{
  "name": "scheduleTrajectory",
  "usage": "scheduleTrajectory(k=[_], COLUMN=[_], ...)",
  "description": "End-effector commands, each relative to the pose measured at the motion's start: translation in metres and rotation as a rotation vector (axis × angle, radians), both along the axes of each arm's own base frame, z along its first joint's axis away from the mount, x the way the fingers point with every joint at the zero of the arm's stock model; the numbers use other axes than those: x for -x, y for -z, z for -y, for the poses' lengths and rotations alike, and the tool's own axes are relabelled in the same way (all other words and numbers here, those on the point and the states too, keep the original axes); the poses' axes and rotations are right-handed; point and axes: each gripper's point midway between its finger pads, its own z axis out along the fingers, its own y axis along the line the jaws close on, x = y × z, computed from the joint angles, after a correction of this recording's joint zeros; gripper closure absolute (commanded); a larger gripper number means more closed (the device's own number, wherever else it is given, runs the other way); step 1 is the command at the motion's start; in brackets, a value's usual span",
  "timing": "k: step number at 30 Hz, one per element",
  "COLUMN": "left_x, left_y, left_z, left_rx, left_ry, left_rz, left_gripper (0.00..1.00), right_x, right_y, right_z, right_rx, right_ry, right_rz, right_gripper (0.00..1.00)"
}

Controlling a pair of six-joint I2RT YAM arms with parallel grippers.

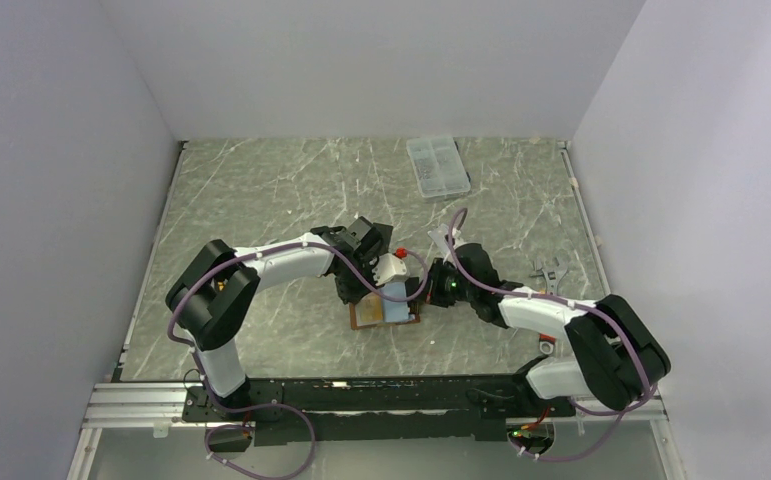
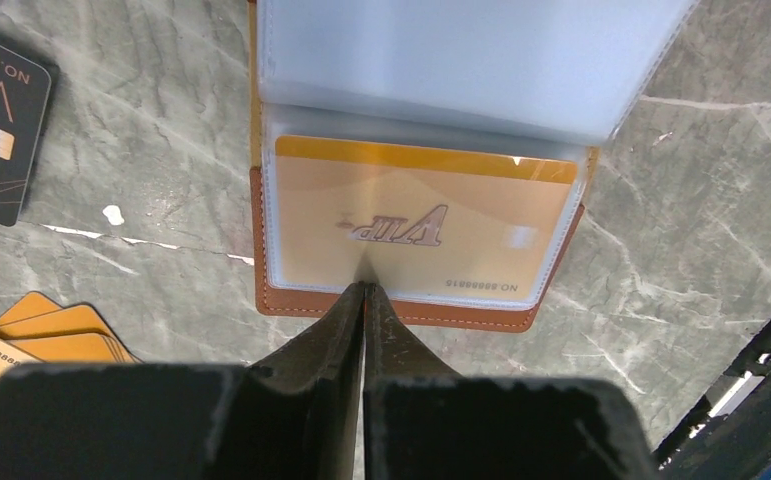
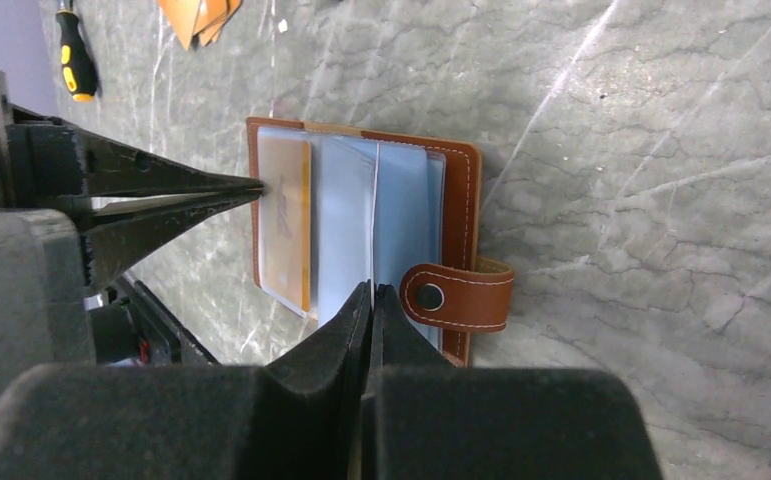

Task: Put the credit cards into the card holder
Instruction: Insert the credit card into the card holder.

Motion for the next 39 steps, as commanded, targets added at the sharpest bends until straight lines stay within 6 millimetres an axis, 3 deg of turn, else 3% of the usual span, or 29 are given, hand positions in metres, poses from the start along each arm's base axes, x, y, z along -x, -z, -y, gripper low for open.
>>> scheduleTrajectory(k=[1,10,18,23,39], left_x=[0.002,-0.001,-0.002,-0.005,-0.013], left_y=[-0.008,-0.013,-0.030,-0.040,-0.068], left_z=[-0.002,-0.001,0.007,0.005,-0.016], left_rx=[-0.018,-0.014,0.036,0.057,0.135], left_ry=[0.027,0.025,0.030,0.023,0.004], left_rz=[0.009,0.018,0.012,0.017,0.012], left_gripper=[0.91,0.93,0.94,0.95,0.94], right_x=[-0.010,-0.006,-0.001,0.005,-0.001], right_y=[-0.031,-0.039,-0.057,-0.054,-0.033], right_z=[-0.012,-0.006,-0.040,-0.060,-0.080], right_rx=[-0.046,-0.028,-0.139,-0.153,-0.113], right_ry=[-0.038,-0.039,-0.140,-0.193,-0.251], right_rz=[0.081,0.106,0.103,0.090,0.043], right_gripper=[1.00,1.00,1.00,1.00,1.00])
